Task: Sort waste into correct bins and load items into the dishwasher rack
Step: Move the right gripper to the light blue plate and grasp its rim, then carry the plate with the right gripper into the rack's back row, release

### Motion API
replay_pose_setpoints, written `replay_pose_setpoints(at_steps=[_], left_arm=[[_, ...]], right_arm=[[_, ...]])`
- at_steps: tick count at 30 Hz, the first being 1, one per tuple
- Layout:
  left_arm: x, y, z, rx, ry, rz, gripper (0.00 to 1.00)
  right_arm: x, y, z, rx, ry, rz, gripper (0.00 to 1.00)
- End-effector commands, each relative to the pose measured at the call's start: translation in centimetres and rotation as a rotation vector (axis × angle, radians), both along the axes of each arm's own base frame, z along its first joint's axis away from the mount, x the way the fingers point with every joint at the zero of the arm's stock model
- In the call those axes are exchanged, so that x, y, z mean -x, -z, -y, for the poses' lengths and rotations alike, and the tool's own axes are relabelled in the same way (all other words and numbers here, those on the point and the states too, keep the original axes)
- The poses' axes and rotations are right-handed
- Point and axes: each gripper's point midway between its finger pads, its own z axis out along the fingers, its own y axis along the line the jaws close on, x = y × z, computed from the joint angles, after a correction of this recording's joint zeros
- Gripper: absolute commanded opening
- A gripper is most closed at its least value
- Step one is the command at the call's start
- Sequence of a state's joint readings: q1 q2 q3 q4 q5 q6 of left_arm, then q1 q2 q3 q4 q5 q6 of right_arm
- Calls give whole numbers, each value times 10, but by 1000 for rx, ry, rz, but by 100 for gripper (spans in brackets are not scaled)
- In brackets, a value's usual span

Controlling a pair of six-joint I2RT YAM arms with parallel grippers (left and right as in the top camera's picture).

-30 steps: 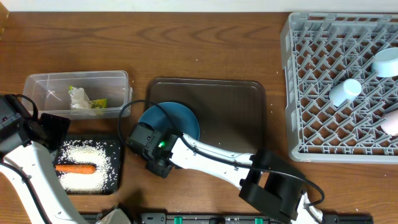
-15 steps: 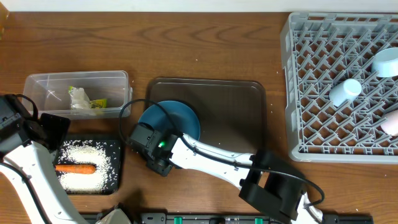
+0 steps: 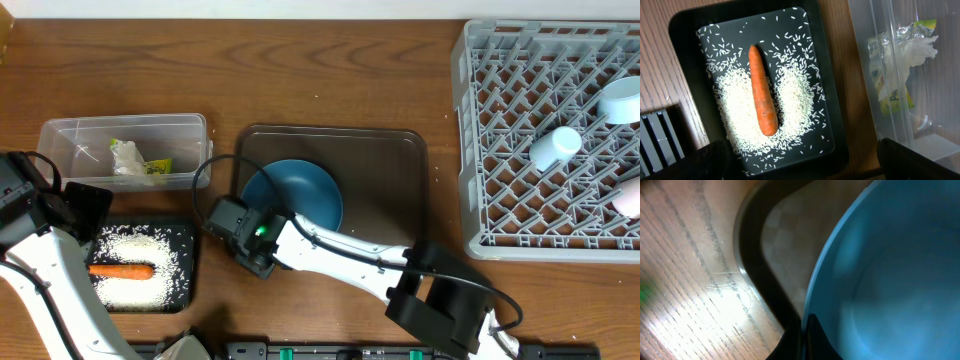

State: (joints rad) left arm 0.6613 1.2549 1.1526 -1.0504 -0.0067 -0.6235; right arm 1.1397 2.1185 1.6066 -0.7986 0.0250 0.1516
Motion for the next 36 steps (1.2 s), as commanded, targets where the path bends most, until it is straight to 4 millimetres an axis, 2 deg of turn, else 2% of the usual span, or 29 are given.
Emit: replay_pose_setpoints(at_steps=[1,6,9,11,16,17,22,25,28,32,36], left_arm=[[0,-3,-3,-12,-2,-1,98],[0,-3,-3,-12,-2,-1,98],[0,-3,-3,-12,-2,-1,98],[0,-3,-3,-12,-2,-1,98],[0,-3,-3,-12,-2,-1,98],[0,-3,-3,-12,-2,-1,98],[0,-3,-3,-12,-2,-1,98],[0,-3,-3,-12,-2,-1,98],[0,-3,-3,-12,-2,-1,98],[0,-3,-3,-12,-2,-1,98],[0,-3,-3,-12,-2,-1,98]], right_arm=[[-17,-22,-1,-61,75,-10,1],[-54,-77,13,-156,159,40,1],[-86,-117,34,-237,267,78,1],[-110,-144,57,-292,360,107,1],[-171,-212,145,-451,618,167,1],[-177,-221,158,-483,639,162,1],[-214,-269,249,-692,781,158,1],[-234,-286,302,-840,813,138,1],[-246,-299,336,-998,759,130,1],[-258,-306,365,-1131,659,159,1],[-278,-287,379,-1171,659,161,1]])
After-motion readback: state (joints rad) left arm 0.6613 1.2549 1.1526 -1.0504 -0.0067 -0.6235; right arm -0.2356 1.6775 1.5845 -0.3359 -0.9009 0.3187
